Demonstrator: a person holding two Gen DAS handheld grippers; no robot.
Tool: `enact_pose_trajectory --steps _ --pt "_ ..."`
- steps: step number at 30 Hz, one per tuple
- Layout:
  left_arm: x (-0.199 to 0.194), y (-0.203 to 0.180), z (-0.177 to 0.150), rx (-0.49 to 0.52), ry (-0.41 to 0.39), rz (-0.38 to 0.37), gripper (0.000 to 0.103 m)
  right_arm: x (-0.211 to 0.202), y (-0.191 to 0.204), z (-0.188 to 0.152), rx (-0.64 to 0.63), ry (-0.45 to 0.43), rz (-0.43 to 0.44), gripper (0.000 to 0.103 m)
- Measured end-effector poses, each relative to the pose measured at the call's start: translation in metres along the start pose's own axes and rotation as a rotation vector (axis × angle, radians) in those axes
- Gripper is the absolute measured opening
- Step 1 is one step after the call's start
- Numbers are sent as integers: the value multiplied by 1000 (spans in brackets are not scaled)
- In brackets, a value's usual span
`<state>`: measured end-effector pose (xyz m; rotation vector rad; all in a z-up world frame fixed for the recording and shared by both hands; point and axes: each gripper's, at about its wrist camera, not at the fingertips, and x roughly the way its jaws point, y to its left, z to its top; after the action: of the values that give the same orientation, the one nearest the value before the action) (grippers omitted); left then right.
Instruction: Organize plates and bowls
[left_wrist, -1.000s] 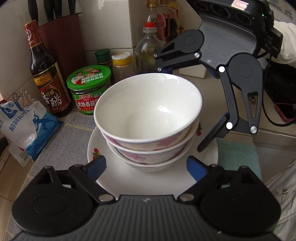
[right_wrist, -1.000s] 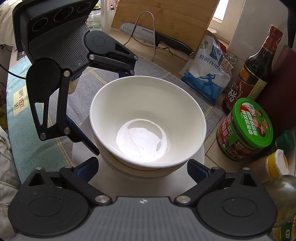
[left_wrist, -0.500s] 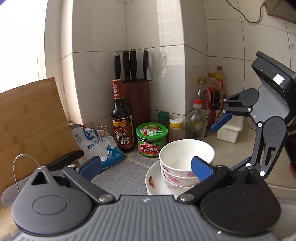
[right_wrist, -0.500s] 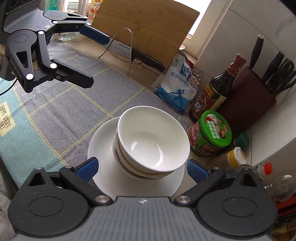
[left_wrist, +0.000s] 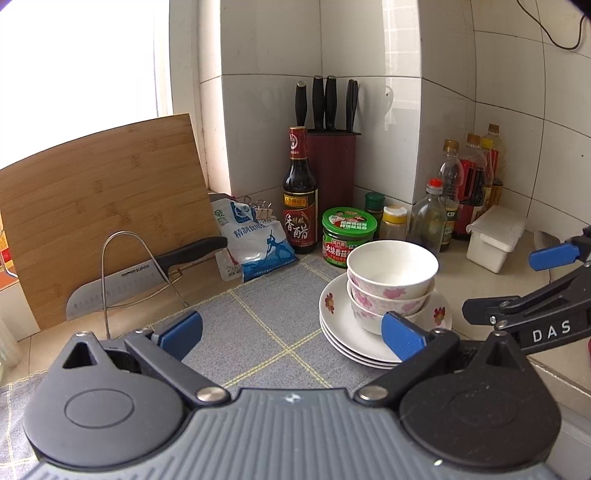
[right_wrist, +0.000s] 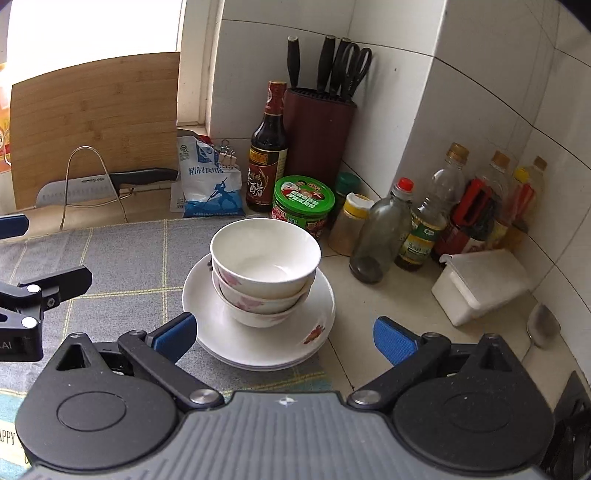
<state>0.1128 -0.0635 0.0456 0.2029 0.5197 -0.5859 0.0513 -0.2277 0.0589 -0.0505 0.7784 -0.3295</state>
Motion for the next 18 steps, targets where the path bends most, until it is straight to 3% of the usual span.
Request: enact_pose_trajectory --steps 7,18 --pt "-19 -4 -3 -40 39 -4 102 -29 2 -13 89 -45 -50 103" --pt "-23 -3 -3 -61 61 11 102 -33 6 -17 133 -54 -45 103"
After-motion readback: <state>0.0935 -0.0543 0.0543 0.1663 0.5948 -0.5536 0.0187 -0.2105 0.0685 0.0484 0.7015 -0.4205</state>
